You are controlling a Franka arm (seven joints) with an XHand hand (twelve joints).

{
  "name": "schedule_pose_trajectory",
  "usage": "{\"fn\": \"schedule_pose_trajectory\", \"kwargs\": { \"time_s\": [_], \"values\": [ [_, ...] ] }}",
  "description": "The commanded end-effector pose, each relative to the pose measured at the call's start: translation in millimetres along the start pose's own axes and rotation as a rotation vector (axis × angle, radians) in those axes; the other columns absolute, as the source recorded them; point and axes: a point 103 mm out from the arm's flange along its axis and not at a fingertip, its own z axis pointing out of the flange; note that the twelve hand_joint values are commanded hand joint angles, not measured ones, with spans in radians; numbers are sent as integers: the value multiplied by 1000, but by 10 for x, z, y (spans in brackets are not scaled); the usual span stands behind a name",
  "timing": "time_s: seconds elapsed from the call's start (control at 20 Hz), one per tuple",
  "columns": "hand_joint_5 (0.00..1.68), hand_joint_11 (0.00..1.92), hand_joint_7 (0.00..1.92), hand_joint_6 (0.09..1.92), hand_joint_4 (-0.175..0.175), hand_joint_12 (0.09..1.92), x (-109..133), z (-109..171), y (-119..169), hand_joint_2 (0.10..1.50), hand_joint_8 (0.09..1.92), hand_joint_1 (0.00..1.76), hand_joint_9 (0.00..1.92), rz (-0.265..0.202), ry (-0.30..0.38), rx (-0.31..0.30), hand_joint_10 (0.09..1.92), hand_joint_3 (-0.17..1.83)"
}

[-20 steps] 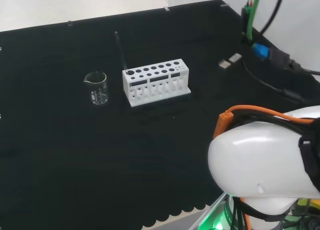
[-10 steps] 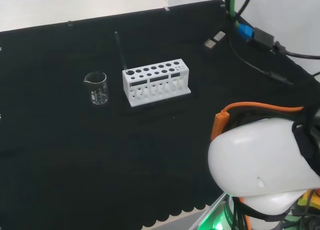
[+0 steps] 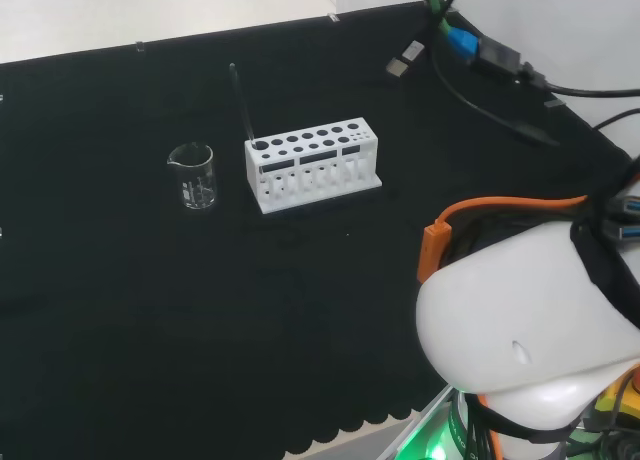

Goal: Take the glass rod from the white test tube rack.

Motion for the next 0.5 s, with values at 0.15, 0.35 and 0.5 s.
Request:
{"fn": "schedule_pose_trajectory", "kwargs": {
  "time_s": [0.15, 0.35, 0.5],
  "values": [
    [295, 316, 242, 87, -8, 1435, 140, 271, 398, 1103, 781, 564, 473, -38, -17, 20, 847, -175],
    [308, 330, 265, 87, -10, 1432, 187, 440, 526, 1104, 784, 566, 488, -55, -17, 46, 843, -175],
    [313, 336, 277, 87, -11, 1429, 207, 534, 609, 1105, 784, 567, 499, -63, -19, 60, 839, -175]
  ]
}}
